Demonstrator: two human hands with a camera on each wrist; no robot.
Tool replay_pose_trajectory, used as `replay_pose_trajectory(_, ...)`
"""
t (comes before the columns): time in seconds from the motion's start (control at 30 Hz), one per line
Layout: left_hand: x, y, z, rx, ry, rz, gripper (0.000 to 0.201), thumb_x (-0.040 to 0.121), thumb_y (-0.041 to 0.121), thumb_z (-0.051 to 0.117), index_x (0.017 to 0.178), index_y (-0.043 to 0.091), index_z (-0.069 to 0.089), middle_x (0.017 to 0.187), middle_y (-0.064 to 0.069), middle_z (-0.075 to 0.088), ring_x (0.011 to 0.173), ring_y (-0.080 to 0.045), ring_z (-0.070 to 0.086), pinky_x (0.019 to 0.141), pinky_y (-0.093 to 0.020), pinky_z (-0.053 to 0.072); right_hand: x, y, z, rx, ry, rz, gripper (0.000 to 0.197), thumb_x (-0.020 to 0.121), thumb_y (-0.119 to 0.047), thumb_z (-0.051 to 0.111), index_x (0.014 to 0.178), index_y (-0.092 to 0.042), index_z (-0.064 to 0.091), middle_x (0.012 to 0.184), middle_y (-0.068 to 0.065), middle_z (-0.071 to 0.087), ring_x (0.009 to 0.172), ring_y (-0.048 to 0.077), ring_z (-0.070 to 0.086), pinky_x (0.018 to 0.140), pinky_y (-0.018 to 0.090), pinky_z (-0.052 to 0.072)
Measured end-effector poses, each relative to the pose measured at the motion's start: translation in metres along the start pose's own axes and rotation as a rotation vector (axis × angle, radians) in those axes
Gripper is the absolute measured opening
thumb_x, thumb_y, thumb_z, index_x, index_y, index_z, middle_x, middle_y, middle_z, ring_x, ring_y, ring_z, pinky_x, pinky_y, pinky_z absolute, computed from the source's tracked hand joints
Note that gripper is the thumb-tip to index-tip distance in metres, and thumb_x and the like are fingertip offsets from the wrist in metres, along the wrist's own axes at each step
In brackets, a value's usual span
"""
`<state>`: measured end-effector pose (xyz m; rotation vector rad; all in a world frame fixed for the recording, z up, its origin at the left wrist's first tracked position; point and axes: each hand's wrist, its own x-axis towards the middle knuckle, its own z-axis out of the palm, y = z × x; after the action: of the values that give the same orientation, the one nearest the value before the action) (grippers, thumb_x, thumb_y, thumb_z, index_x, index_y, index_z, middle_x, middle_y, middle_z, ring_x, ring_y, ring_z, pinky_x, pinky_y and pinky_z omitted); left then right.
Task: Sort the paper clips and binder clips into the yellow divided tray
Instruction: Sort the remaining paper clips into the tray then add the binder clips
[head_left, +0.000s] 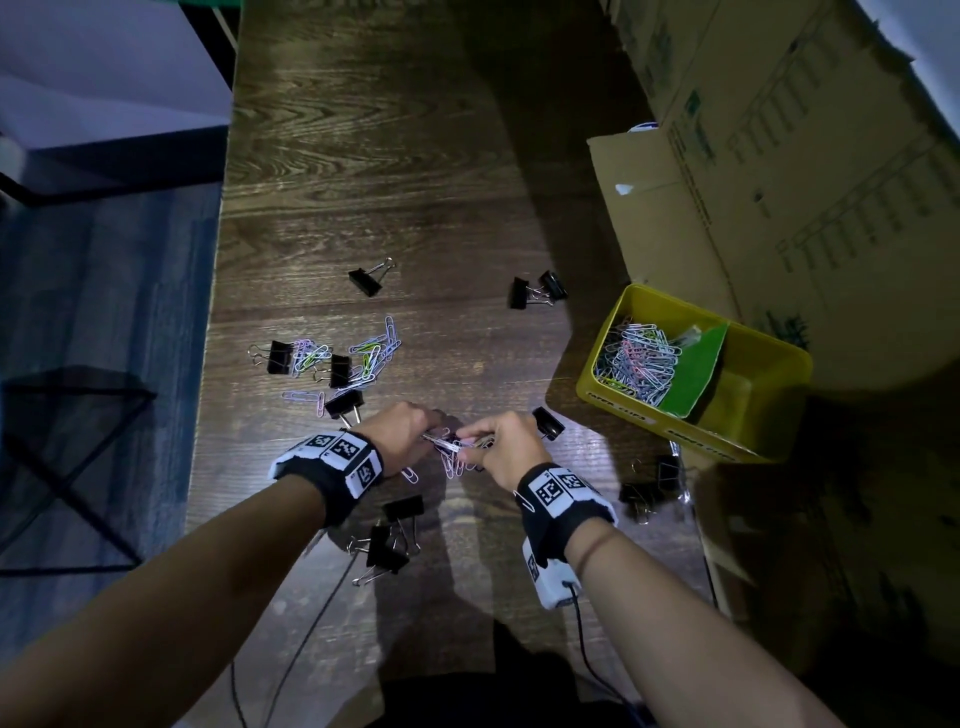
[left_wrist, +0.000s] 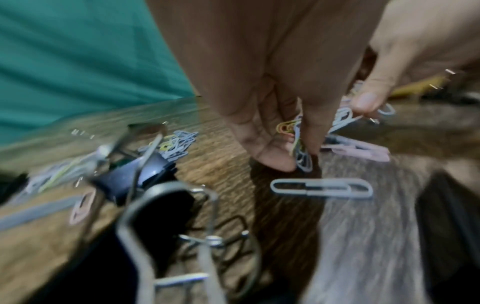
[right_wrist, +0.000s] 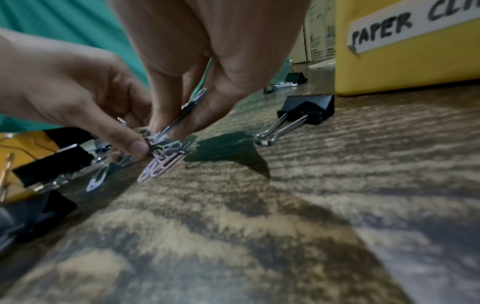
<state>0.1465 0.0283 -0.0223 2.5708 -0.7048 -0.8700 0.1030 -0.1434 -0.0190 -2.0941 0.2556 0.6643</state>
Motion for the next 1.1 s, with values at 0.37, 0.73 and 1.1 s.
replay_pose_trajectory(0.37,0.015,0.055,-0.074,-1.033,0.033,-0.027,0.007,0.074,-0.002,0.068,0.080,0.002,0.065,0.061,-0.001,0.066,0.049,-0.010,0.058,0.053,-0.018,0.051,-0.034,-0.009,-0.075,0.619,0.279,-0.120,0.026,0.068,0.005,0.077,0.090,-0.009,0.073,0.077,0.002,0.072,0.064,0.002,0.064,0.069,0.017,0.054)
replay_pose_trajectory(0.73,0.104,0.179,-0.083,-0.942,0.152,-0.008,0.009,0.078,0.004,0.070,0.084,-0.002,0.065,0.068,-0.014,0.060,0.049,-0.013,0.058,0.052,-0.023,0.051,-0.035,0.016,-0.175,0.568,0.752,-0.101,0.020,0.075,-0.006,0.075,0.094,-0.012,0.072,0.085,-0.002,0.070,0.077,0.006,0.066,0.076,0.018,0.052)
replay_pose_trajectory(1.1,0.077,0.151,-0.088,-0.962,0.141,-0.102,0.021,0.094,-0.001,0.044,0.110,-0.005,0.058,0.087,-0.013,0.066,0.072,-0.014,0.066,0.079,-0.032,0.055,-0.006,0.027,-0.177,0.024,0.607,0.018,0.022,0.086,-0.027,0.067,0.105,-0.017,0.071,0.106,0.007,0.071,0.098,0.021,0.064,0.092,0.036,0.051)
